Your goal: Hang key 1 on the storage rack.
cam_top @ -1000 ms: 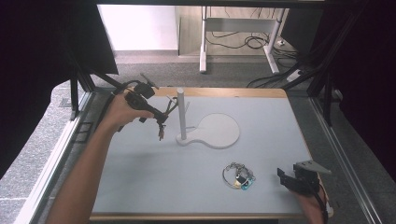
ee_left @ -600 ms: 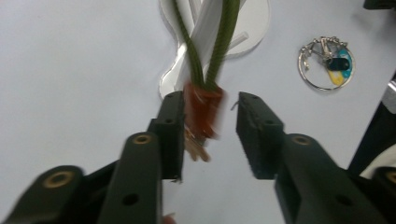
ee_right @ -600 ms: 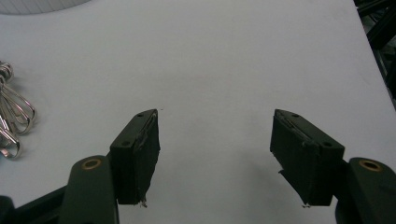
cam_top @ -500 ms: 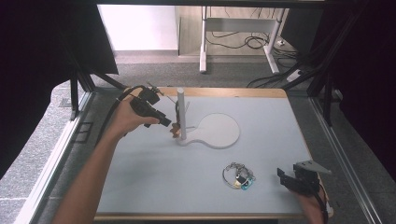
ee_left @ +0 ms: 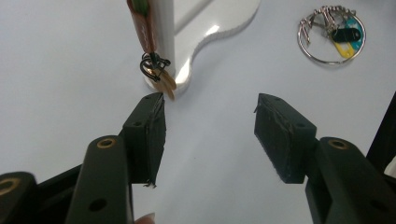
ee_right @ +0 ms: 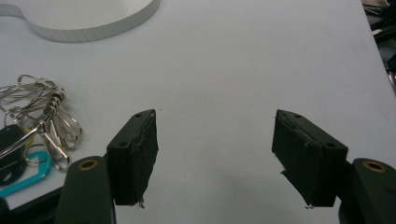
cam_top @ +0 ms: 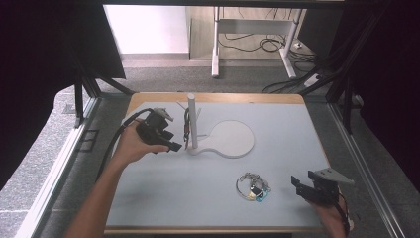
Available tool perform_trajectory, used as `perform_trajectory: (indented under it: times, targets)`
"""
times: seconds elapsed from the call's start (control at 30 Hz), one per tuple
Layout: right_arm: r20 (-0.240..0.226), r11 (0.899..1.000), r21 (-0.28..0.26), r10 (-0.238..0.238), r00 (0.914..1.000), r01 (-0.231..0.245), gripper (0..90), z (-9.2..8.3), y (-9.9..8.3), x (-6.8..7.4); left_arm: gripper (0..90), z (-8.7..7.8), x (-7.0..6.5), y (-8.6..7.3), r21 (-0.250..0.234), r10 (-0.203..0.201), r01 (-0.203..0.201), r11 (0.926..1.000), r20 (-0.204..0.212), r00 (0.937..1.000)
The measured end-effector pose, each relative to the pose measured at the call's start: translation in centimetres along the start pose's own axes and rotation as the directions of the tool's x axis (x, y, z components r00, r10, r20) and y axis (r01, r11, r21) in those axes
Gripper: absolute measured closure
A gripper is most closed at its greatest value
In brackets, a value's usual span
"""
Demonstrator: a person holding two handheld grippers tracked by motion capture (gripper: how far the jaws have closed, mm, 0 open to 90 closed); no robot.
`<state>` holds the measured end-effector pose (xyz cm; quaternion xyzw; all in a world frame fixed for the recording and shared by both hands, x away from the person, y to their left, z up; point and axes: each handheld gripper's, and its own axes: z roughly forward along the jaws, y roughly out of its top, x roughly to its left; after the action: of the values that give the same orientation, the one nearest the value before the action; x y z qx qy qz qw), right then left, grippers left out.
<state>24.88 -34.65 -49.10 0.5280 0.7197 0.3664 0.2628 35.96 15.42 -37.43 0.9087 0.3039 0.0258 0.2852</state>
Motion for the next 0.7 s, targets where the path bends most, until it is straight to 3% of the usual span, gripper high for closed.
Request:
perform_trajectory:
  times: [0.07, 0.23, 0.43, 0.53, 0.7]
  targets:
    - [-0.006, 1.000, -0.006, -0.007, 1.0000, 0.007, 31.1, -0.2, 0.0, 0.0, 43.0, 0.6, -0.5, -0.7, -0.016, 0.001, 0.000, 0.9999, 0.024, 0.9997]
    - [-0.007, 0.998, 0.004, -0.064, 0.9979, 0.064, 30.8, -0.4, -0.3, 0.3, 42.3, 1.8, -1.7, -2.4, -0.021, 0.003, -0.002, 0.9998, 0.023, 0.9997]
    - [-0.032, 0.997, -0.002, -0.081, 0.9962, 0.081, 30.9, -0.5, -0.2, 0.9, 42.2, 3.0, -3.1, -4.2, -0.040, 0.016, -0.015, 0.9991, 0.016, 0.9997]
    - [-0.037, 0.996, 0.010, -0.092, 0.9951, 0.092, 30.8, -0.3, -0.3, 1.2, 42.2, 3.3, -3.3, -5.0, -0.038, 0.018, -0.018, 0.9991, 0.005, 0.9998]
    - [-0.047, 0.994, 0.021, -0.109, 0.9929, 0.110, 30.7, -0.1, -0.5, 1.5, 42.1, 3.7, -3.0, -6.6, -0.050, -0.020, 0.021, 0.9985, 0.021, 0.9996]
